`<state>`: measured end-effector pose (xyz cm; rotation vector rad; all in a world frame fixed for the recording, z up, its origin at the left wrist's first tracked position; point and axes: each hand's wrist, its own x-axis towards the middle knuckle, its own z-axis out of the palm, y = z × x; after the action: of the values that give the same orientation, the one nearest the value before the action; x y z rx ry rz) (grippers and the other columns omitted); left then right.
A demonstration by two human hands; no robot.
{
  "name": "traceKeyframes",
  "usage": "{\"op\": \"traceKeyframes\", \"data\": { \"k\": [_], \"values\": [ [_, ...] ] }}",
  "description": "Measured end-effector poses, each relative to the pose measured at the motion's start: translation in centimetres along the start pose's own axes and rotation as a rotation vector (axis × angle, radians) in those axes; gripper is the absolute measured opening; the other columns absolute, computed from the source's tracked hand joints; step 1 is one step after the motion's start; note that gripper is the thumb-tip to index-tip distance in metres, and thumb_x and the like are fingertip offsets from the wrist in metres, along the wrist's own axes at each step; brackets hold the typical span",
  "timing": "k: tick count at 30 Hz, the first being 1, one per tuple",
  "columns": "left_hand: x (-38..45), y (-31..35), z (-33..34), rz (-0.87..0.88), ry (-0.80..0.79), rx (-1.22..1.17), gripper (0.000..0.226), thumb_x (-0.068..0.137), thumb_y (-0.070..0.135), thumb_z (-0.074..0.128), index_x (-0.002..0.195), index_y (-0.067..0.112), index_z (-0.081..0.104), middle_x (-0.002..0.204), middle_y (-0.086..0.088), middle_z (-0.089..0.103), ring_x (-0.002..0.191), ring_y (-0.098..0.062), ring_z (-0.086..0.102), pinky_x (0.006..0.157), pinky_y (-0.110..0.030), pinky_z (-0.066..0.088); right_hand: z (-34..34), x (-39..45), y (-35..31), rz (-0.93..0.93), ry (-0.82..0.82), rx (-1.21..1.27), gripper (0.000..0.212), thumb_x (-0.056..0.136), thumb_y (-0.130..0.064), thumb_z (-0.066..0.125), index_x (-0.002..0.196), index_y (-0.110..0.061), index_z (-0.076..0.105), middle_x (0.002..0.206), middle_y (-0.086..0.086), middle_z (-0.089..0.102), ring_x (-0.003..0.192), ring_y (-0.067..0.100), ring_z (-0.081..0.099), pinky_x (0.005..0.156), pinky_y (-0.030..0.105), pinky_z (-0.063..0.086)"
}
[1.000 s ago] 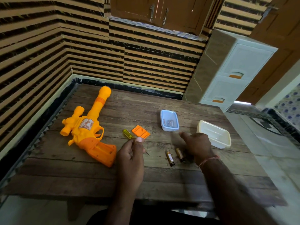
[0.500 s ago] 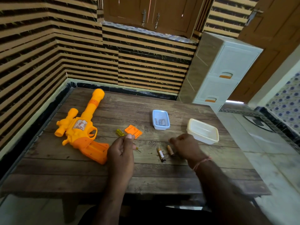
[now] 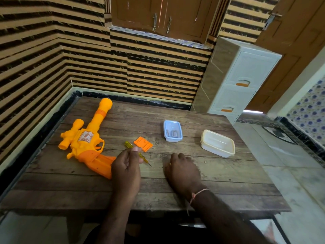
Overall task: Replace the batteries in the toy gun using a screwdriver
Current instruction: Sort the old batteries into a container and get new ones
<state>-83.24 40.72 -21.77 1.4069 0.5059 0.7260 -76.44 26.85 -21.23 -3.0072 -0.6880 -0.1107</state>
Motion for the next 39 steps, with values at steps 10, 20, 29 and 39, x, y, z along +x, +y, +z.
{"op": "traceKeyframes", "data": {
  "k": [10, 20, 29, 39],
  "values": [
    [0.2, -0.5, -0.1, -0.003, -0.014, -0.018, 0.029, 0.088, 0.045, 0.049, 0.08, 0.026, 0.07, 0.062, 0.007, 0.063, 0.052, -0.013, 0.045, 0.056, -0.039, 0.038, -0.9, 1.6, 3.5, 0.41, 0.18, 0.847, 0.006, 0.088, -0.016, 0.059, 0.084, -0.015, 0.063, 0.081, 0.004, 0.067, 0.077, 0.025, 0.064, 0.077, 0.045, 0.056],
    [0.2, -0.6, 0.0, -0.007, -0.02, -0.037, 0.033, 0.085, 0.049, 0.05, 0.076, 0.024, 0.069, 0.061, 0.008, 0.062, 0.053, -0.014, 0.044, 0.056, -0.034, 0.033, -1.1, 1.3, 4.3, 0.59, 0.002, 0.552, 0.01, 0.089, -0.027, 0.058, 0.094, -0.019, 0.063, 0.103, 0.007, 0.067, 0.094, 0.026, 0.062, 0.078, 0.032, 0.049],
    [0.2, -0.5, 0.0, -0.041, -0.02, -0.067, 0.027, 0.087, 0.046, 0.051, 0.079, 0.03, 0.071, 0.061, 0.008, 0.061, 0.052, -0.012, 0.043, 0.054, -0.035, 0.033, -0.3, 0.5, 2.2, 0.569, -0.128, 0.496, 0.035, 0.076, -0.039, 0.072, 0.1, -0.018, 0.059, 0.105, 0.006, 0.064, 0.096, 0.026, 0.062, 0.082, 0.036, 0.053],
    [0.1, -0.2, 0.2, -0.054, -0.01, -0.068, 0.025, 0.095, 0.038, 0.053, 0.079, 0.029, 0.07, 0.061, 0.007, 0.061, 0.049, -0.012, 0.042, 0.054, -0.034, 0.034, -5.8, 2.5, 9.3, 0.756, 0.005, 1.911, 0.018, 0.078, -0.007, 0.05, 0.065, -0.019, 0.055, 0.059, -0.006, 0.045, 0.045, 0.007, 0.029, 0.043, 0.02, 0.025]
  ]
}}
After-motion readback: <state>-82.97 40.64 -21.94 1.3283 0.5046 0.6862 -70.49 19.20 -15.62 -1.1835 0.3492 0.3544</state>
